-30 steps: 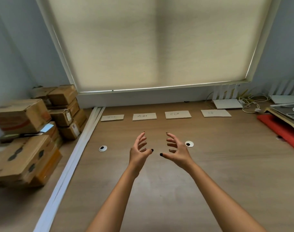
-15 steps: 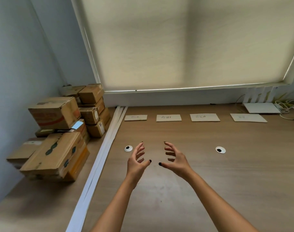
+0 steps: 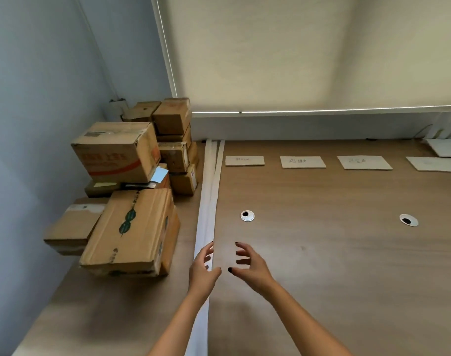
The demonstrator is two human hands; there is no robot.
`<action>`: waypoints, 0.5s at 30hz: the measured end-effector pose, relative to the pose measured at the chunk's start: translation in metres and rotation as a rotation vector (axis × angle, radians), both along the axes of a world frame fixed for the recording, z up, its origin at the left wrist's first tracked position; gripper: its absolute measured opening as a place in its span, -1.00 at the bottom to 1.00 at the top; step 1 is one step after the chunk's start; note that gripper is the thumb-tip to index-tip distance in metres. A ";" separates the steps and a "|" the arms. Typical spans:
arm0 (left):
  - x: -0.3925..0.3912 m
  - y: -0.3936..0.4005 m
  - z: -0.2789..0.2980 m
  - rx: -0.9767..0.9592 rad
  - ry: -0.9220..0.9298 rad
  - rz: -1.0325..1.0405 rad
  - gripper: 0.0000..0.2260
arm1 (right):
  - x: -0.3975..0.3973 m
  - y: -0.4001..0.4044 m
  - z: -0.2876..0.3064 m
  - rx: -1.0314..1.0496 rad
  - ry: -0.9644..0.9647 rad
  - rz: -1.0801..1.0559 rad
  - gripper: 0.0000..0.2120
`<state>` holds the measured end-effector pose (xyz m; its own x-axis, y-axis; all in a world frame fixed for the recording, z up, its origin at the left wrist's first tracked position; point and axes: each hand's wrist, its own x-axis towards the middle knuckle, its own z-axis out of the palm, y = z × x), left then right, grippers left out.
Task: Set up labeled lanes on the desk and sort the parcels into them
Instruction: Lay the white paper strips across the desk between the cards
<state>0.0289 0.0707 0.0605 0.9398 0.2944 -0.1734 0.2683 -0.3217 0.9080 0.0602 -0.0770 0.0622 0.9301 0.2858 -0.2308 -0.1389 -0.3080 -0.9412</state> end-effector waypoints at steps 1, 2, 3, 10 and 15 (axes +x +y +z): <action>-0.004 0.013 -0.012 0.041 0.051 0.017 -0.43 | -0.003 0.012 -0.013 -0.028 0.052 0.006 -0.38; -0.008 0.024 -0.024 0.081 0.107 0.034 -0.43 | -0.007 0.023 -0.026 -0.064 0.106 0.013 -0.37; -0.011 0.033 -0.036 0.118 0.161 0.045 -0.43 | -0.010 0.033 -0.038 -0.106 0.155 0.025 -0.35; -0.019 0.059 -0.087 -0.013 0.279 0.088 -0.50 | -0.019 0.085 -0.087 -0.249 0.296 0.041 -0.34; 0.003 0.057 -0.091 -0.140 0.241 0.167 -0.52 | -0.005 0.106 -0.093 -0.237 0.294 -0.065 -0.41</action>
<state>0.0317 0.1276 -0.0308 0.8077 0.3987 -0.4344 0.5192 -0.1319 0.8444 0.0549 0.0294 -0.0306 0.8289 0.1354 -0.5428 -0.4184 -0.4942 -0.7621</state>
